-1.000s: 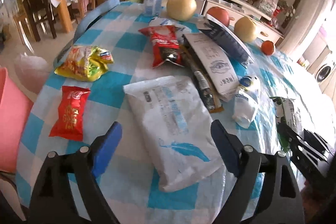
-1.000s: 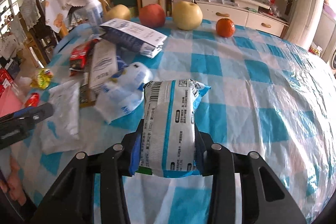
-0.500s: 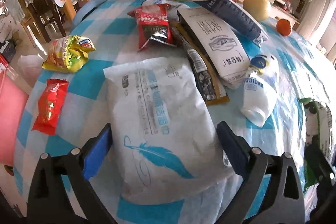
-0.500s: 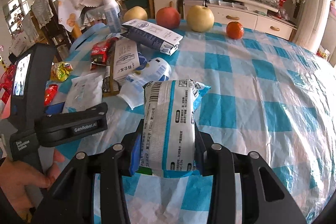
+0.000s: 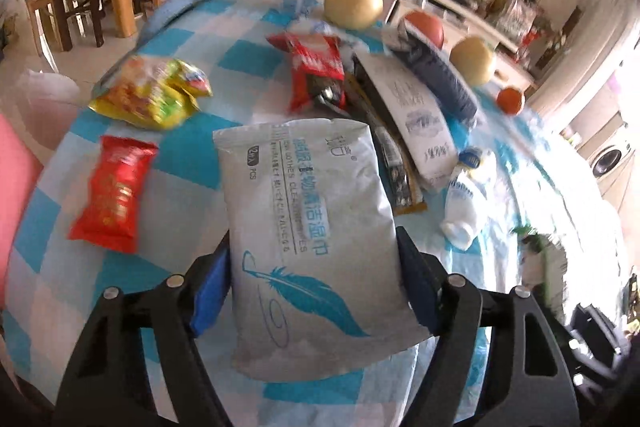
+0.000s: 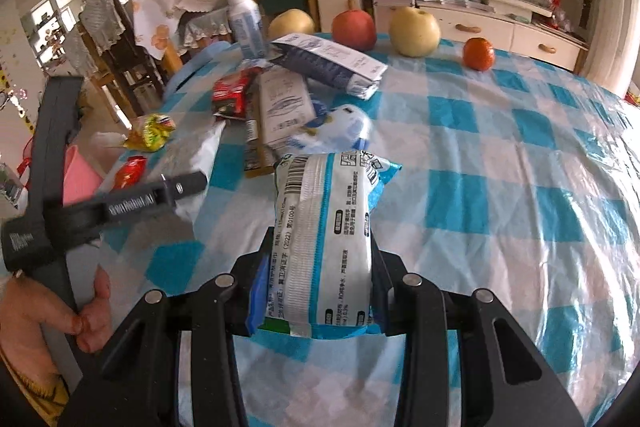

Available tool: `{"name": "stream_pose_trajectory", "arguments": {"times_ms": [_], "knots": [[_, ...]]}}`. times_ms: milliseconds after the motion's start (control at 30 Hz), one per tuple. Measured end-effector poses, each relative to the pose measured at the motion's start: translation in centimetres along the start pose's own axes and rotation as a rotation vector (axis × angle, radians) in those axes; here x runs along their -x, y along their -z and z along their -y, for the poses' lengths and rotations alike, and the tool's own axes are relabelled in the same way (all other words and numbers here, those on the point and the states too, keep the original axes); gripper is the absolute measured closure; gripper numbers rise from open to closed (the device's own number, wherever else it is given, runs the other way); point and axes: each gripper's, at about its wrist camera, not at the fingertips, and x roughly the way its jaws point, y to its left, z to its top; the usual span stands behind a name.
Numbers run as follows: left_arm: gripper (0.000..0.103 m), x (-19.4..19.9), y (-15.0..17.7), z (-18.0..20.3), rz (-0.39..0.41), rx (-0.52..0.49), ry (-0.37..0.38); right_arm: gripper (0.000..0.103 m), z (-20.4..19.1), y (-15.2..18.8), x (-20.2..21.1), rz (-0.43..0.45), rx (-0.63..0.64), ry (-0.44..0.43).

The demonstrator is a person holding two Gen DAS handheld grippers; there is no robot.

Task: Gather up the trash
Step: 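Carry both held items over the pink basin and open both grippers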

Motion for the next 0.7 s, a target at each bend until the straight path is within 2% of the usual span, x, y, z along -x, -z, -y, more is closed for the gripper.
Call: {"name": "stream_pose_trajectory", "arguments": {"times_ms": [267,467,700], "knots": [[0.028,4.9,-1.4,-3.7,0.109,0.064,0.035,0.062,-3.0,-0.5,0.7,0.016,0.023,-0.051],[0.027,8.4,-2.0,-8.0,0.191,0.135,0.004,0.062,-6.4,-1.5,1.1,0.033,0.043,-0.113],[0.027,11.2,-2.9,-14.9,0.246,0.262,-0.048,0.061,-13.9,-3.1,0.8,0.035,0.135,-0.222]]}}
